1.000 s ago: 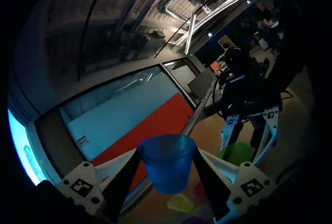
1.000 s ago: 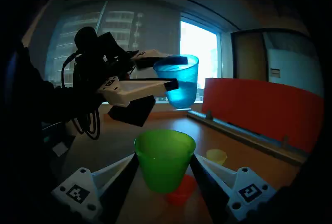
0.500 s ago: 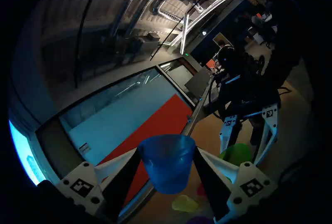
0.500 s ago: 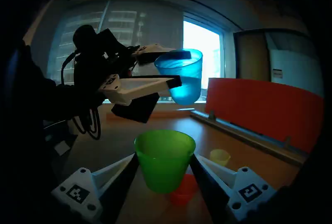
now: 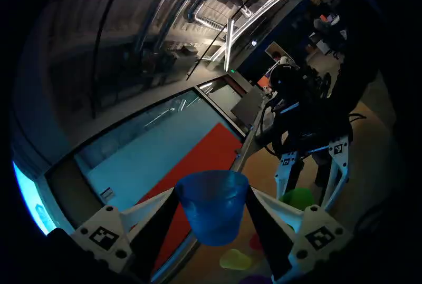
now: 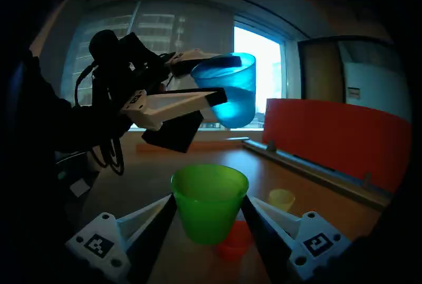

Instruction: Pour water

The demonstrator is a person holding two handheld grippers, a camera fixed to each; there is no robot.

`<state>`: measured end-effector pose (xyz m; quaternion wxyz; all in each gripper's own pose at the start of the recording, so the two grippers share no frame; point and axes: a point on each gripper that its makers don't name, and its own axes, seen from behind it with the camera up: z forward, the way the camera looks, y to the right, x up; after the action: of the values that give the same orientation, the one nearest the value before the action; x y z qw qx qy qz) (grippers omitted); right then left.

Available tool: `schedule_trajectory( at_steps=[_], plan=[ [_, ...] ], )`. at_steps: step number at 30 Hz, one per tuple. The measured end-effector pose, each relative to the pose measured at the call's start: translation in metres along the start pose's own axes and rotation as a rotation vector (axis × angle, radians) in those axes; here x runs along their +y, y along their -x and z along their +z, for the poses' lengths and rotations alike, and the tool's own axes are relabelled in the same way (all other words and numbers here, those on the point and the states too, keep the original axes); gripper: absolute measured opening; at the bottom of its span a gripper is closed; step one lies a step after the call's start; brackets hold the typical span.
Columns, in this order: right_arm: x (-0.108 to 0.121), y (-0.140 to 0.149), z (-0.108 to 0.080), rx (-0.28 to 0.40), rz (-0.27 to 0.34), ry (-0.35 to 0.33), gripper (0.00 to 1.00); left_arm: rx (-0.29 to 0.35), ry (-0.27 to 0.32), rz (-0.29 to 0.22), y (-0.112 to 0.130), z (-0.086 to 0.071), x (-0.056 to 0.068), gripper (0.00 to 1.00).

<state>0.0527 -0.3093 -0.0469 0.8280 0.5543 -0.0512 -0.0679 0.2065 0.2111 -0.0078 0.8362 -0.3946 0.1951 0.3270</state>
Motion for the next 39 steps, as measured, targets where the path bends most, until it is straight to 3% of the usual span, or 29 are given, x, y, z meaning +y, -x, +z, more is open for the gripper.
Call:
schedule_trajectory(
  at_steps=[39],
  plan=[
    [-0.0039, 0.0037, -0.0019, 0.001, 0.008, -0.014, 0.88, 0.008, 0.012, 0.115, -0.0065, -0.0014, 0.0054, 0.87]
  ],
)
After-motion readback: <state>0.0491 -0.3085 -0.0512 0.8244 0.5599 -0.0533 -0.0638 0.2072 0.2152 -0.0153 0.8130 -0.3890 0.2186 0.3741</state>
